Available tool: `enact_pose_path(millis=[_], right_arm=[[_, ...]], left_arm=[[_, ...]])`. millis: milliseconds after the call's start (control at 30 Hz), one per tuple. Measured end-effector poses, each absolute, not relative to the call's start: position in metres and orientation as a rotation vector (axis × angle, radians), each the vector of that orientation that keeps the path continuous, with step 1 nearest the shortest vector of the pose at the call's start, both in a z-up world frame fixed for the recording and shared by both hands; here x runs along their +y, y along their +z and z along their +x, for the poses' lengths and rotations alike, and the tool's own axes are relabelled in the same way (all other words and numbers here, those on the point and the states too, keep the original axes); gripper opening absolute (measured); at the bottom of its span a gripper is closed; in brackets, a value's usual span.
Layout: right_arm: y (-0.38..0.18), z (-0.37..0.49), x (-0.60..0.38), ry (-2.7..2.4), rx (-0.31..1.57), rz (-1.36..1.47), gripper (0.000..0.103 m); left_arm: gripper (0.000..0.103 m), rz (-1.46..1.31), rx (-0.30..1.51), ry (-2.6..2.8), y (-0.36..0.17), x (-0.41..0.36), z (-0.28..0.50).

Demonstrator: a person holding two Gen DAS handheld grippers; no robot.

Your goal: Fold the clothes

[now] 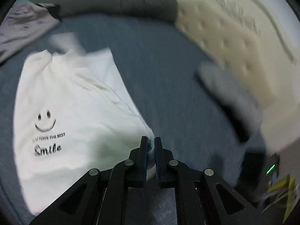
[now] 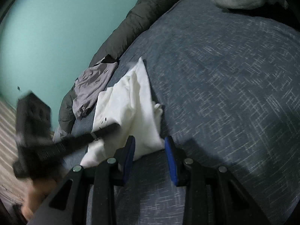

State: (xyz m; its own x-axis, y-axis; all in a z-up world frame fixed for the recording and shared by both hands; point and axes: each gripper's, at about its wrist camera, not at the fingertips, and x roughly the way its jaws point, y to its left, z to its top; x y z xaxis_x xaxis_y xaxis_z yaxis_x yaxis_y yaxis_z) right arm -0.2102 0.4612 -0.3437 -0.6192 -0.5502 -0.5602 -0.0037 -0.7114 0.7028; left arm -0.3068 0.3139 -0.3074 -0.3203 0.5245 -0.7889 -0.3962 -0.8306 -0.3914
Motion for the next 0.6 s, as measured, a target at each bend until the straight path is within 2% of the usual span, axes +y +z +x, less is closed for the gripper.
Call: enact_pose_path(millis=[133, 200, 233, 267, 333, 600], right_arm=[[-0.347, -0.212, 0.464, -2.350, -1.009, 1.166, 0.032], [-0.346, -0.213, 0.464, -2.346, -1.016, 1.165, 0.032], [-0.345, -0.213, 0.463, -2.348, -1.015, 1.160, 0.033], [-0.343, -0.213, 0.463, -2.345, -1.019, 1.151, 0.033], [-0.341, -0.215, 0.461, -2.330, -1.028, 1.134, 0.043], [-0.341, -0.232, 0.436, -2.277, -1.001, 1.156, 0.051]], left_arm=[[0.010, -1.391, -0.208, 2.171, -0.316, 0.307, -0.301], [0.024, -1.365, -0.232, 2.195, -0.307, 0.291, -0.296], [0.025, -1.351, -0.239, 2.208, -0.301, 0.280, -0.294], [0.026, -1.337, -0.244, 2.224, -0.295, 0.270, -0.294], [0.026, -1.324, -0.223, 2.270, -0.288, 0.249, -0.291], [0.026, -1.405, -0.215, 2.407, -0.309, 0.171, -0.288]])
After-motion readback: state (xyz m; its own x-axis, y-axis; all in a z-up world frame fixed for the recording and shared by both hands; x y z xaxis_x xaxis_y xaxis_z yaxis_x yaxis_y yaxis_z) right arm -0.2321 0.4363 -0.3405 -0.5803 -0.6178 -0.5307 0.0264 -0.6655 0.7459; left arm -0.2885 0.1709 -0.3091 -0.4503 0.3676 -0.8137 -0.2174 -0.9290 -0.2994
